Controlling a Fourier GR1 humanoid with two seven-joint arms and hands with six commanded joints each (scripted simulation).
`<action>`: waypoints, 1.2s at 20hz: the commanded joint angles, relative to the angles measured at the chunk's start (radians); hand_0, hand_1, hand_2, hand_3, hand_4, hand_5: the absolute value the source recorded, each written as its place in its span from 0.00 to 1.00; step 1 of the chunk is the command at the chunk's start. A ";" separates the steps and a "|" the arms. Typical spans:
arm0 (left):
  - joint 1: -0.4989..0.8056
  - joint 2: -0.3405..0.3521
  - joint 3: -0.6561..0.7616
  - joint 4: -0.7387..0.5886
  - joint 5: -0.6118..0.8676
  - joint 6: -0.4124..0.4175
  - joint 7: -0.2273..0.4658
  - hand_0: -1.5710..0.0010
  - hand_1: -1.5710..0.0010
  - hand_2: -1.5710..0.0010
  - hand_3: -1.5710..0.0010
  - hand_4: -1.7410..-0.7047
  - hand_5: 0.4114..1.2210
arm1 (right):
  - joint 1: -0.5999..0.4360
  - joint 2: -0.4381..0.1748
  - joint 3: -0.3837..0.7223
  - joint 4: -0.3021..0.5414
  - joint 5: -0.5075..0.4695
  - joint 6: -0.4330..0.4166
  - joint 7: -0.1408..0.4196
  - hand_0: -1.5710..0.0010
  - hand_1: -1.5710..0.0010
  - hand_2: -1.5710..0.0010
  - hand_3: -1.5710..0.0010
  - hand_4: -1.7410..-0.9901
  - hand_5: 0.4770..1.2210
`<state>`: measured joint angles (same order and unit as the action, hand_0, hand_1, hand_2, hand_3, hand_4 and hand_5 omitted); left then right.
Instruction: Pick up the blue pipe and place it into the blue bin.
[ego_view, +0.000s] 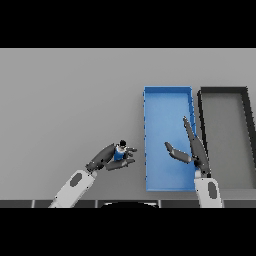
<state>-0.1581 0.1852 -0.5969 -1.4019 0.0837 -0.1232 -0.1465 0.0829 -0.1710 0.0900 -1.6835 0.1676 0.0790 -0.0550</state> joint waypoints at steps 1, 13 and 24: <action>-0.005 -0.008 -0.008 0.005 -0.019 0.009 0.001 0.10 0.08 0.07 0.08 0.21 0.94 | 0.011 0.002 0.004 -0.009 0.000 0.001 -0.012 1.00 1.00 1.00 1.00 0.76 0.11; -0.074 -0.076 0.022 -0.150 -0.031 -0.003 0.021 0.01 0.01 0.00 0.01 0.26 1.00 | 0.001 -0.004 0.009 -0.007 0.030 -0.013 -0.006 1.00 1.00 1.00 1.00 0.82 0.12; -0.068 -0.108 0.042 -0.170 -0.064 -0.062 0.080 0.00 0.00 0.00 0.00 0.26 1.00 | 0.171 0.091 0.022 -0.091 0.076 -0.130 -0.057 1.00 1.00 1.00 1.00 0.78 0.14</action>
<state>-0.2258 0.0767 -0.5545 -1.5716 0.0182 -0.1872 -0.0668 0.2540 -0.0794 0.1117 -1.7742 0.2431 -0.0508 -0.1145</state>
